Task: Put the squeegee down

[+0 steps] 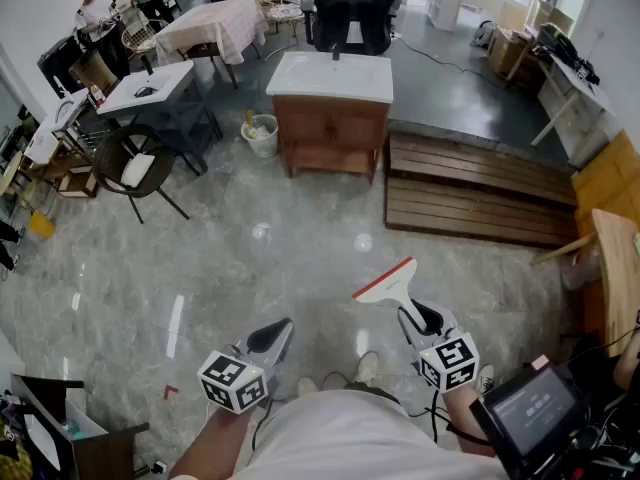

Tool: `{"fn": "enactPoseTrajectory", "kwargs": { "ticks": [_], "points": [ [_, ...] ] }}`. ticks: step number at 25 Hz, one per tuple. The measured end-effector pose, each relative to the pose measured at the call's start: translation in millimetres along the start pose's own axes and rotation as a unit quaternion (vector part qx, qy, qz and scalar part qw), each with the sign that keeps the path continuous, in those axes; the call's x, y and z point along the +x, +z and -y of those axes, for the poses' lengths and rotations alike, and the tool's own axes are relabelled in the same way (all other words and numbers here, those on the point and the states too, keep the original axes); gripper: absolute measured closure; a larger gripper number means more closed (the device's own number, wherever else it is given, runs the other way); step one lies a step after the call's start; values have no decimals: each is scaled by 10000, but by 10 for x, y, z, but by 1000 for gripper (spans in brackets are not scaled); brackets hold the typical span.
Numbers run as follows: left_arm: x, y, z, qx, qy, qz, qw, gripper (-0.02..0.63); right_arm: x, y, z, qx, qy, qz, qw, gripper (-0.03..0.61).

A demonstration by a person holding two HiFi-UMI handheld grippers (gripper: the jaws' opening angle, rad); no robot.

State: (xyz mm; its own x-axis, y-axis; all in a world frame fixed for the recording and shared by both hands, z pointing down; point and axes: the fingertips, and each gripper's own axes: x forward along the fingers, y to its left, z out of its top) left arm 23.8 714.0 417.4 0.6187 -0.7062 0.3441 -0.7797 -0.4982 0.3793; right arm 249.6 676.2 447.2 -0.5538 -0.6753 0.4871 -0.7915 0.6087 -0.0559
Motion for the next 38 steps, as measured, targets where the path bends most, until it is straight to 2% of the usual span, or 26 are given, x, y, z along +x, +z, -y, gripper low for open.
{"fn": "enactPoseTrajectory", "kwargs": {
  "ticks": [4, 10, 14, 17, 24, 32, 38],
  "points": [
    [-434, 192, -397, 20, 85, 103, 9999, 606, 260, 325, -347, 40, -47, 101, 9999, 477],
    [-1103, -147, -1176, 47, 347, 190, 9992, 606, 778, 224, -1030, 338, -46, 146, 9993, 477],
    [-1335, -181, -1570, -28, 623, 217, 9978, 606, 1022, 290, -1195, 474, 12, 150, 9988, 477],
    [-1293, -144, -1789, -72, 711, 219, 9972, 606, 1269, 386, -1186, 465, 93, 175, 9987, 477],
    [-650, 266, -2240, -134, 770, 248, 9966, 606, 2300, 835, -785, 470, 292, 256, 9981, 477],
    [527, 1432, -2749, 211, 855, 165, 9960, 606, 3433, 1880, 286, 400, 405, 549, 9969, 477],
    [1254, 2013, -3112, 312, 794, 254, 9960, 606, 4126, 2261, 869, 341, 454, 532, 9970, 477]
  ]
}}
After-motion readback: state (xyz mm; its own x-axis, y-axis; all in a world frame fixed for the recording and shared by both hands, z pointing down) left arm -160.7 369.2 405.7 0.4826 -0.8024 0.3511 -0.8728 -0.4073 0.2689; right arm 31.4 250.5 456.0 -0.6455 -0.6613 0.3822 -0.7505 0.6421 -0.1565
